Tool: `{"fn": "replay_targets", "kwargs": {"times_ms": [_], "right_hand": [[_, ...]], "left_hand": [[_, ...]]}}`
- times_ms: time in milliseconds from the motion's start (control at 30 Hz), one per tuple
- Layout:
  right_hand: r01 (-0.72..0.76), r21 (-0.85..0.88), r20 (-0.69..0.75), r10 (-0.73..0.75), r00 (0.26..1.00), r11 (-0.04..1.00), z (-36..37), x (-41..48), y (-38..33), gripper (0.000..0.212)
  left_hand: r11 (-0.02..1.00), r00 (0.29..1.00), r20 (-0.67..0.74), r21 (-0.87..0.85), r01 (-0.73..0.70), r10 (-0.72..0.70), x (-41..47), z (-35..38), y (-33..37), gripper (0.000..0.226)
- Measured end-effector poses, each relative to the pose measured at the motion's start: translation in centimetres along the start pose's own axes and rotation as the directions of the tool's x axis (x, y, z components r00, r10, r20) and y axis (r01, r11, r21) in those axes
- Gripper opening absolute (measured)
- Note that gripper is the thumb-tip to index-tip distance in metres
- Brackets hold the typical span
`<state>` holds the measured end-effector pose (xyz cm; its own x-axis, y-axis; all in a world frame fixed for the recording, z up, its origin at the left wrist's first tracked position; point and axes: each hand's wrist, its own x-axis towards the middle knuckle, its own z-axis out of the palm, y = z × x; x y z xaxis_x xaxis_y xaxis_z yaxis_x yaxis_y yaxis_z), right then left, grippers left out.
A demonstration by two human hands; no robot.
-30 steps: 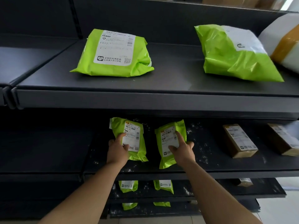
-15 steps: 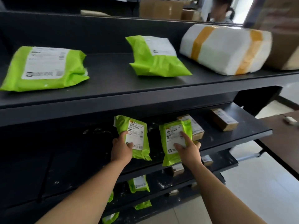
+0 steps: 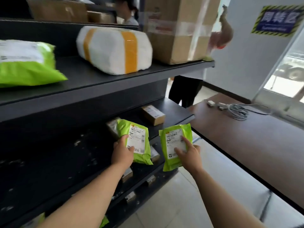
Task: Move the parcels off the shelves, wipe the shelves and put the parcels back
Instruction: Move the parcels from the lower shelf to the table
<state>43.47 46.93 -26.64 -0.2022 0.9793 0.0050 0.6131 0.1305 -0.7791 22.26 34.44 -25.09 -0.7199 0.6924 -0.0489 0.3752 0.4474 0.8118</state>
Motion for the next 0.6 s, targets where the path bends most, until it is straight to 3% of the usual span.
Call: {"fn": "replay_targets", "kwargs": {"times_ms": [267, 600], "right_hand": [[-0.12, 0.01, -0.12, 0.12, 0.986, 0.993, -12.1, 3.4, 9.9, 0.063], [-0.289, 0.051, -0.233, 0.293, 0.927, 0.956, -21.6, 6.0, 19.6, 0.064]], "left_hand": [[0.997, 0.989, 0.126, -0.016, -0.071, 0.072, -1.2, 13.6, 8.8, 0.051], [0.993, 0.95, 0.293, -0.005, -0.115, 0.112, -2.4, 26.1, 15.9, 0.053]]}}
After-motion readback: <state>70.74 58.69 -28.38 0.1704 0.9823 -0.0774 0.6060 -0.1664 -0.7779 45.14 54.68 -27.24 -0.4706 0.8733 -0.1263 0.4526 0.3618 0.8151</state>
